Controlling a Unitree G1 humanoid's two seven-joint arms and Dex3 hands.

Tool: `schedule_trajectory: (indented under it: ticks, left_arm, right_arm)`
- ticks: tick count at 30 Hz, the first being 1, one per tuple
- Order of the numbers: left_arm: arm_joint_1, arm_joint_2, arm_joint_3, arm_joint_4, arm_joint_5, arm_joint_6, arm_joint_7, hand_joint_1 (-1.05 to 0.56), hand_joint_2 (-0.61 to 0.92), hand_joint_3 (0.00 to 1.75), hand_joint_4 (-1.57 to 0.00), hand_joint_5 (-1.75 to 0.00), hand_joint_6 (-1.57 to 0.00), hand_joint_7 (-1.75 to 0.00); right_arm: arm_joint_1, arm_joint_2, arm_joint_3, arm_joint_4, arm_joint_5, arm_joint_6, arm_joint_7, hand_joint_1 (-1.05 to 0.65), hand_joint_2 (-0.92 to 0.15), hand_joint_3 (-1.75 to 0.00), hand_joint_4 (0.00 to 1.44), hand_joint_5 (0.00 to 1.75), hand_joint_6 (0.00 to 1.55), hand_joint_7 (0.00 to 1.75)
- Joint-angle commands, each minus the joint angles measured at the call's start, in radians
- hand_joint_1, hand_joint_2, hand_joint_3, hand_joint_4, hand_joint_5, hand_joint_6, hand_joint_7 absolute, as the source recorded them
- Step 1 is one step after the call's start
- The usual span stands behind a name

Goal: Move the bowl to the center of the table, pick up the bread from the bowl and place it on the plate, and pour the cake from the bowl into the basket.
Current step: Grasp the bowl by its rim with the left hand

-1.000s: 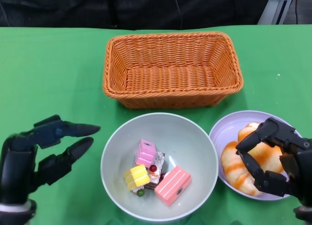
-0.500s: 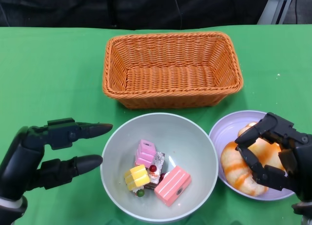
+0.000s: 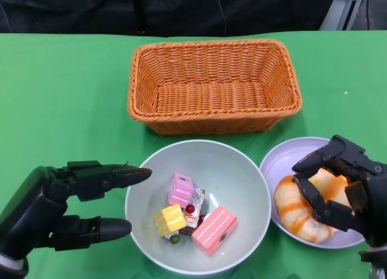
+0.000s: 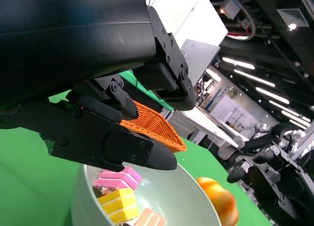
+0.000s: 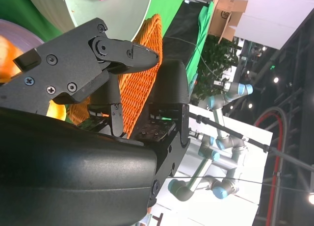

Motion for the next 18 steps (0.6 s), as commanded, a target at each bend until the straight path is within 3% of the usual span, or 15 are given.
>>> schedule_trajectory:
  ticks: [1,18]
  left_arm:
    - [0.012,0.038,-0.002,-0.024,0.002,-0.011,-0.010,-0.58,0.92,0.12,-0.76,-0.01,-0.67,0.00]
    - [0.029,0.079,0.022,-0.088,0.088,-0.002,0.008,-0.62,0.92,0.18,-0.72,0.00,-0.64,0.00]
  right_arm:
    - [-0.004,-0.001,-0.012,-0.008,0.002,0.000,-0.005,-0.11,-0.64,-0.69,0.65,1.40,0.65,1.19]
    - [-0.012,0.011,-0.017,-0.006,-0.004,-0.001,-0.015,-0.12,-0.65,-0.67,0.64,1.41,0.64,1.19]
